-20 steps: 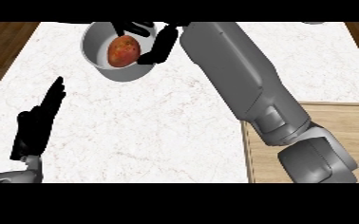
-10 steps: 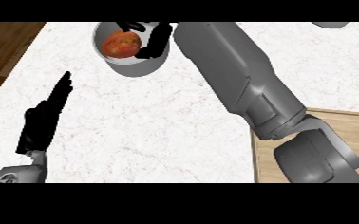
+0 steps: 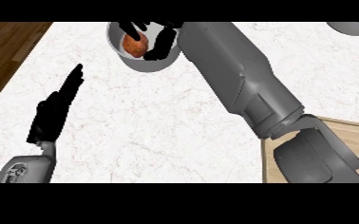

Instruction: Pick the sweet potato from the tray and place it in the pot

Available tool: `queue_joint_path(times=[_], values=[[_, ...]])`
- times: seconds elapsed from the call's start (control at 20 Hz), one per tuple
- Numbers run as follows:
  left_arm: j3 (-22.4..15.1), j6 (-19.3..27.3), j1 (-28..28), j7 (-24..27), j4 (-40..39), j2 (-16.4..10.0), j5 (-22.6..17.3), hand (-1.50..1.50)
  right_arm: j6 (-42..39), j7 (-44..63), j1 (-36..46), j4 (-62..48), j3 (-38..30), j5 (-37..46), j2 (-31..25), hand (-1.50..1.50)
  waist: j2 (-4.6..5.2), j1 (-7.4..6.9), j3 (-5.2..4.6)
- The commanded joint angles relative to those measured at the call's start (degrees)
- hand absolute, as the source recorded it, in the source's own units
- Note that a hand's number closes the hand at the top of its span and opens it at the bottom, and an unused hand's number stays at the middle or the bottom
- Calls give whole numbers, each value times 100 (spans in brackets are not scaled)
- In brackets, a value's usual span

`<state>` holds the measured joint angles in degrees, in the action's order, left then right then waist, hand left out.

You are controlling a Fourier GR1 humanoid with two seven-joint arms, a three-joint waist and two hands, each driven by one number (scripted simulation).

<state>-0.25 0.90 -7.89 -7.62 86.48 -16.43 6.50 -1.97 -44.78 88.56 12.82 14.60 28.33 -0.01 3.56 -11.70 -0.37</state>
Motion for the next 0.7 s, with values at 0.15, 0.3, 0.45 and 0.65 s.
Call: queue_joint_path(times=[0.15,0.3,0.45,0.65], values=[[-92,-157,-155,-107,22,-21,-24,0,-685,127,-75,-315,31,-304,1,-150,25,-276,3],[-217,-11,-246,-72,-63,153,105,0,-734,25,-133,-262,8,-447,1,-150,37,-268,4],[-224,-59,-317,-115,-130,123,114,0,-782,-60,-106,-279,-148,-647,1,-150,49,-232,11],[-109,-19,-448,-218,-173,146,31,0,-1240,-461,-284,-197,-941,-1582,1,-150,70,-218,28]])
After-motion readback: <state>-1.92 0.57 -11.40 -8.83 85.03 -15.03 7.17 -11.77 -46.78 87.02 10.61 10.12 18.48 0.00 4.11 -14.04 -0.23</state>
